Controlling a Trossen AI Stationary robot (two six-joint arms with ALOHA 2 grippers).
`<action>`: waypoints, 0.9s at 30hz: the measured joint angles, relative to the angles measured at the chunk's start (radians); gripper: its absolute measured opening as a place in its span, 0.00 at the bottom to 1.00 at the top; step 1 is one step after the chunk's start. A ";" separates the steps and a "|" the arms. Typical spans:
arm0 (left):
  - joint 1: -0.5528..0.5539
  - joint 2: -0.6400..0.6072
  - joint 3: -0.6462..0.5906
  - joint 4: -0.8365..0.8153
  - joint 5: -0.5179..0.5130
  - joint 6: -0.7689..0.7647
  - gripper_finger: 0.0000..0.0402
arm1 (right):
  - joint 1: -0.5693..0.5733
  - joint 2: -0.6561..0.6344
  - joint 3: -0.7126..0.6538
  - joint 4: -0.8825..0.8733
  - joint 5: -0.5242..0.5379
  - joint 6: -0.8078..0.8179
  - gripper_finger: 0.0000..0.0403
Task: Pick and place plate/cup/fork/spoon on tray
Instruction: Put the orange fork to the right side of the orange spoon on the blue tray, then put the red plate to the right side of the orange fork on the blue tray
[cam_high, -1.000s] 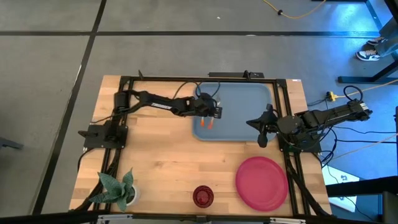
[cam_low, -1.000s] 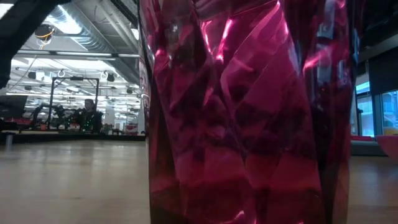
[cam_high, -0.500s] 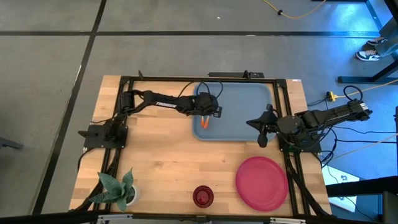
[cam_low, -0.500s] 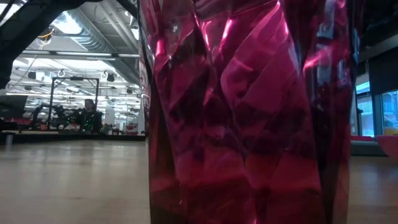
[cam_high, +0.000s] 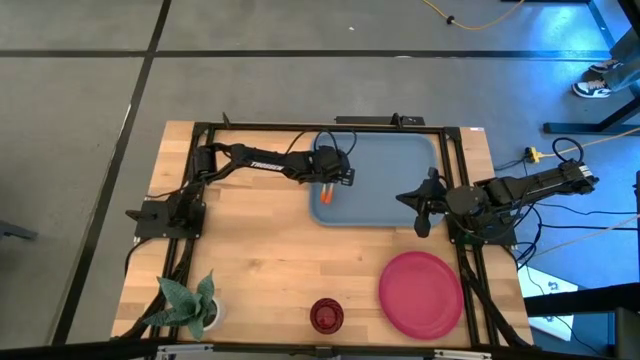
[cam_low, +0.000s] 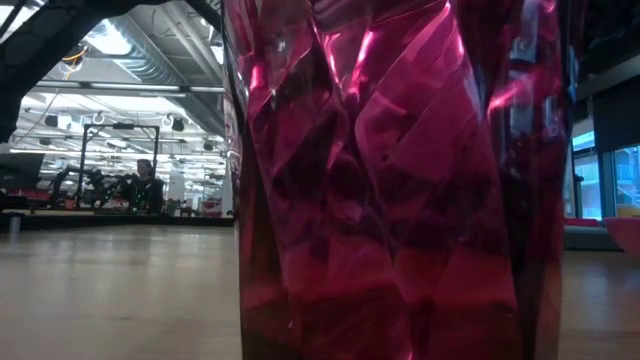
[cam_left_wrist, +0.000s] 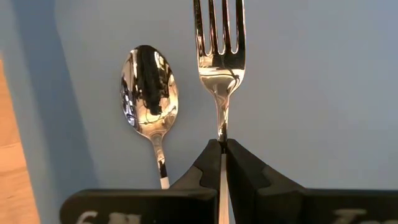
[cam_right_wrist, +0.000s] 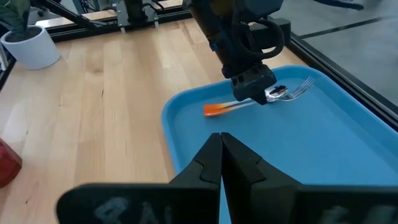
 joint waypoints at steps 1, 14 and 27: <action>0.000 0.000 0.000 -0.003 -0.007 0.000 0.01 | 0.000 0.000 0.000 0.000 0.000 0.005 0.02; 0.004 0.000 0.000 -0.012 0.000 0.020 0.07 | 0.000 0.000 0.000 0.000 -0.001 0.018 0.02; 0.005 -0.012 -0.001 -0.013 0.023 0.115 0.07 | 0.000 0.000 0.000 0.000 -0.043 0.013 0.02</action>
